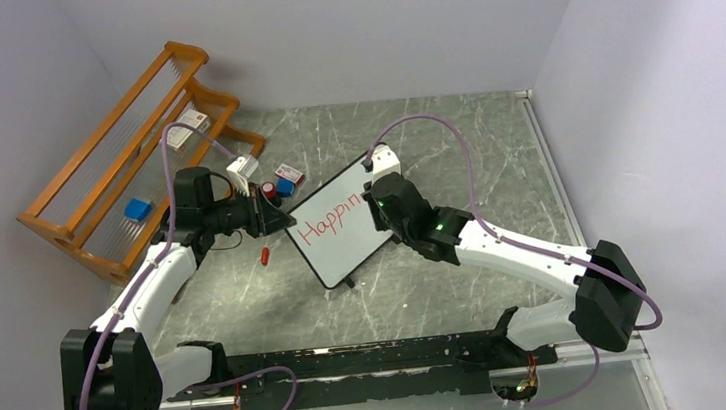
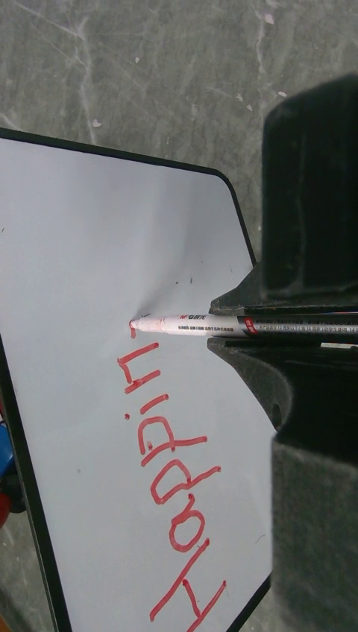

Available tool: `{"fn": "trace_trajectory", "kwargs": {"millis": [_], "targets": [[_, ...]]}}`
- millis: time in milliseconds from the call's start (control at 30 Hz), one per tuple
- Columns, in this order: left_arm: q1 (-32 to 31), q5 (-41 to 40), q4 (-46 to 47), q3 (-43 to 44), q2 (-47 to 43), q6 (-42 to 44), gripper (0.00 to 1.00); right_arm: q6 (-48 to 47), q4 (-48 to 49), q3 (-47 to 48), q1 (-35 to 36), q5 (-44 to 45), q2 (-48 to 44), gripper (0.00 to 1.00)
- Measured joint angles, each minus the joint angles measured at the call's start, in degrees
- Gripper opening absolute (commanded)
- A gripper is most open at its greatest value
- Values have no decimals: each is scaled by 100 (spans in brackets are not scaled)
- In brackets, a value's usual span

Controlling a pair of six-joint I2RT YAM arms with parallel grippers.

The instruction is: Write a sentence on the whiteboard

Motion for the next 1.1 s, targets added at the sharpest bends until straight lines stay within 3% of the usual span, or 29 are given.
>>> {"fn": "trace_trajectory", "kwargs": {"millis": [1100], "targets": [[2,7,-13,0,0,2,5,-144,164,151,-85,-26,46,0]]}}
